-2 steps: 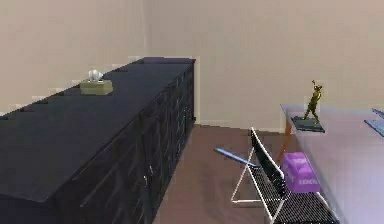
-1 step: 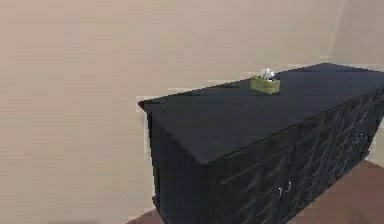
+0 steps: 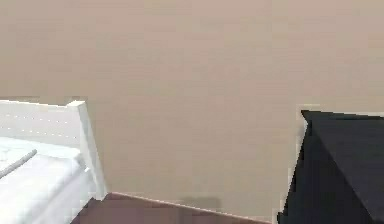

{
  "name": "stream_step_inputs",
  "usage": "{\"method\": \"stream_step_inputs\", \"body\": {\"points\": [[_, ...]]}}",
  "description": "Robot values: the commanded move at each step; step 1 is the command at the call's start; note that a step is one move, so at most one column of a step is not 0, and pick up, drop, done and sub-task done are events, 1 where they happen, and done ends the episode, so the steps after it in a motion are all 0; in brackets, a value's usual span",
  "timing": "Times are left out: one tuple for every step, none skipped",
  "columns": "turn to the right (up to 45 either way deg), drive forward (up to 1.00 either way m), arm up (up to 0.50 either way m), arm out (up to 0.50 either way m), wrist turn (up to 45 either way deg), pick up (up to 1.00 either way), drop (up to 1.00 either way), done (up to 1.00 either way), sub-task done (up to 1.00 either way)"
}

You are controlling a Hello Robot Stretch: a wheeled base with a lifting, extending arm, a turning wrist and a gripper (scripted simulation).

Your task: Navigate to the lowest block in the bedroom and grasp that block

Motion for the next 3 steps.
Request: {"method": "stream_step_inputs", "body": {"points": [[-45.0,0.00,0.00,0.00,0.0,0.00,0.00,0.00,0.00],[-45.0,0.00,0.00,0.00,0.0,0.00,0.00,0.00,0.00],[-45.0,0.00,0.00,0.00,0.0,0.00,0.00,0.00,0.00]]}}
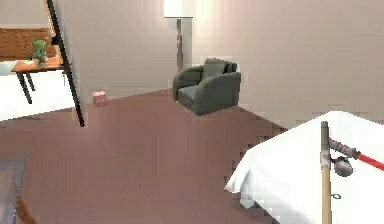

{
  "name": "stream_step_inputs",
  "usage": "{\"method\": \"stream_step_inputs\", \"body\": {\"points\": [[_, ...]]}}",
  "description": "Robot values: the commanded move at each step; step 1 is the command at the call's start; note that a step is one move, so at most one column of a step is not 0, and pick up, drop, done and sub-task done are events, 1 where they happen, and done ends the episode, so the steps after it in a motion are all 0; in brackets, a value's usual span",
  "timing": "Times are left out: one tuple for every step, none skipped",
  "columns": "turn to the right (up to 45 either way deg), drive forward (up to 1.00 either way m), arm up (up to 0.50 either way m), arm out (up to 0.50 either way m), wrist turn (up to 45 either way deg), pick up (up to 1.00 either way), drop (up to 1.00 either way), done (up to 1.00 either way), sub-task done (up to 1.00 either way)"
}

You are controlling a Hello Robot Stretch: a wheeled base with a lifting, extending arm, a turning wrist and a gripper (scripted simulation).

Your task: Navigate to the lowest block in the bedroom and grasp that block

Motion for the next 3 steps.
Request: {"method": "stream_step_inputs", "body": {"points": [[-30.0,0.00,0.00,0.00,0.0,0.00,0.00,0.00,0.00],[0.0,0.30,0.00,0.00,0.0,0.00,0.00,0.00,0.00],[6.0,0.00,0.00,0.00,0.0,0.00,0.00,0.00,0.00]]}}
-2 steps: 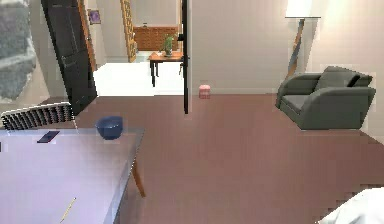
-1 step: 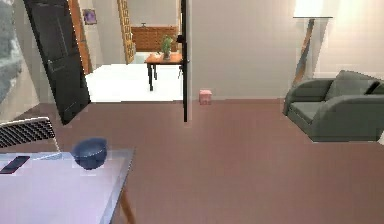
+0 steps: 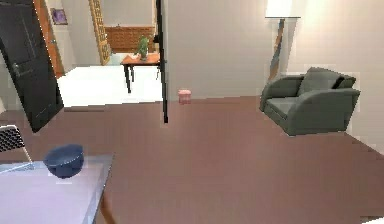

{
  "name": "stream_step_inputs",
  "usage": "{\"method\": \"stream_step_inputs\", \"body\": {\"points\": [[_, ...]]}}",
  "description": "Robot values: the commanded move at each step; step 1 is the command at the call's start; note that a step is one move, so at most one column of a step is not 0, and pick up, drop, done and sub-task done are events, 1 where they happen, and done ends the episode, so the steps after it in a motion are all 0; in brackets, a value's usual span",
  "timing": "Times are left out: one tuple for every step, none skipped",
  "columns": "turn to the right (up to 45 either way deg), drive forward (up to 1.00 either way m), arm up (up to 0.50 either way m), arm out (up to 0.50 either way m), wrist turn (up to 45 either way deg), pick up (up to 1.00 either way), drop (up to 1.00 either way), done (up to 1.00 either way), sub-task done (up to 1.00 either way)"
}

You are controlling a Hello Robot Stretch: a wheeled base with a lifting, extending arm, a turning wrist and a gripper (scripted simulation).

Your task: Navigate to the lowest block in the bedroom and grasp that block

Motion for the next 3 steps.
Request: {"method": "stream_step_inputs", "body": {"points": [[0.0,1.00,0.00,0.00,0.0,0.00,0.00,0.00,0.00],[0.0,1.00,0.00,0.00,0.0,0.00,0.00,0.00,0.00],[0.0,0.65,0.00,0.00,0.0,0.00,0.00,0.00,0.00]]}}
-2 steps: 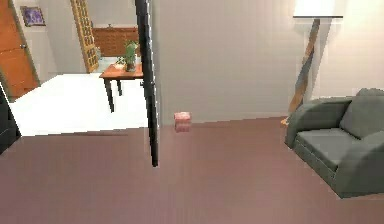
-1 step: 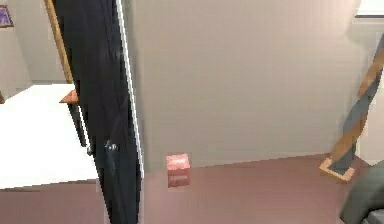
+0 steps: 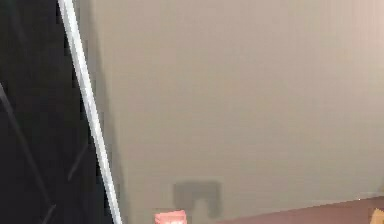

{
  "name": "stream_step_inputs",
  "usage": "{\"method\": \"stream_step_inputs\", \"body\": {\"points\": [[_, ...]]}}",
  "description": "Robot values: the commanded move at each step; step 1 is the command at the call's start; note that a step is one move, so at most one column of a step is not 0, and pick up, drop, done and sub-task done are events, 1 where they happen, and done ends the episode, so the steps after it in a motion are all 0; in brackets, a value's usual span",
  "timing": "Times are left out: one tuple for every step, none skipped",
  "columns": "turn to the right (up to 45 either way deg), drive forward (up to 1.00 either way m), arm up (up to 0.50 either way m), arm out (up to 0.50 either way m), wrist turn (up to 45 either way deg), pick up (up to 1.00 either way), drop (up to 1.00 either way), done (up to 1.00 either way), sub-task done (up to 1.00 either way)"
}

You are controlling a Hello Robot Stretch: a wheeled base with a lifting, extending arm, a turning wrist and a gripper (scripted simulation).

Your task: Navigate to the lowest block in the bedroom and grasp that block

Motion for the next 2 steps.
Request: {"method": "stream_step_inputs", "body": {"points": [[-45.0,0.00,0.00,0.00,0.0,0.00,0.00,0.00,0.00],[-45.0,0.00,0.00,0.00,0.0,0.00,0.00,0.00,0.00]]}}
